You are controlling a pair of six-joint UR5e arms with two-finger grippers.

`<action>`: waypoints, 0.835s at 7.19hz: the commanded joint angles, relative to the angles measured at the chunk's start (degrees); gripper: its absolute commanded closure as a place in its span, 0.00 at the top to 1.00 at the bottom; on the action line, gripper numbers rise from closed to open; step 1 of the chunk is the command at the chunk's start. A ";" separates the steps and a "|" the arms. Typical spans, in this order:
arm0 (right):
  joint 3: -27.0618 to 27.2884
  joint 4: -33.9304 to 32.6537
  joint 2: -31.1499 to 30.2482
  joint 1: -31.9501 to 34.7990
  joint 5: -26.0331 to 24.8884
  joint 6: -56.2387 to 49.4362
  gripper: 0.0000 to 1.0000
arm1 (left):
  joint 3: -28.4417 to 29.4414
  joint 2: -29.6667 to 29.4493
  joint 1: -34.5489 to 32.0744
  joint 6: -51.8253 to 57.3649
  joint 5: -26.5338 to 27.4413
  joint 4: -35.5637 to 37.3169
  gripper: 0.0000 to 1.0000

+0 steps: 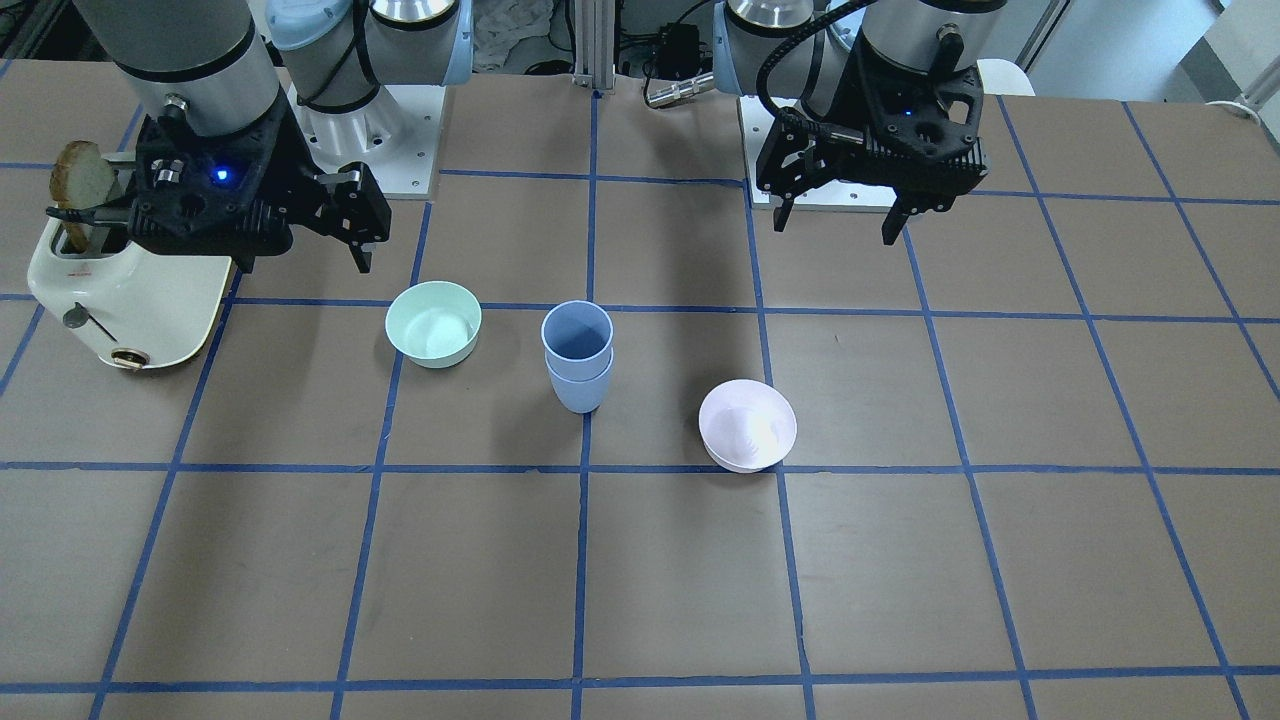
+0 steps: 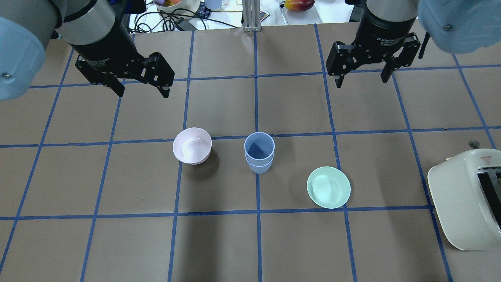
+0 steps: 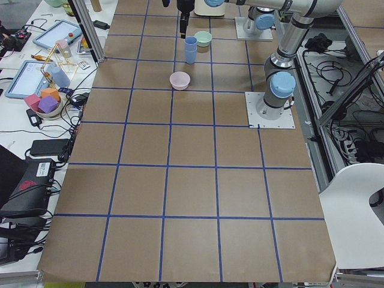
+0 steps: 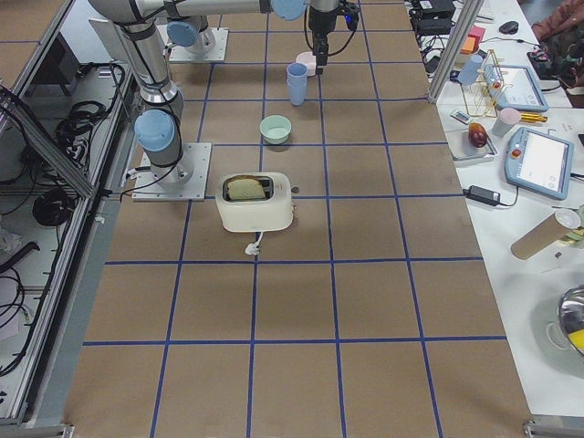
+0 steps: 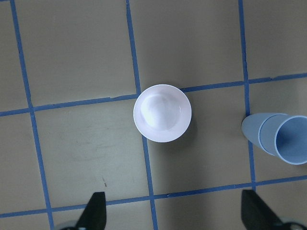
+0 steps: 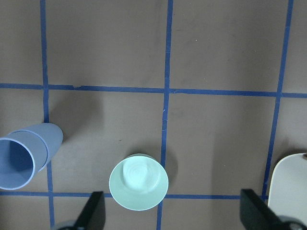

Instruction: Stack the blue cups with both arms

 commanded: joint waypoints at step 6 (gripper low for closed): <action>-0.94 4.94 -1.48 -0.37 3.88 0.06 1.00 | -0.32 0.27 0.00 0.00 0.00 -0.03 1.00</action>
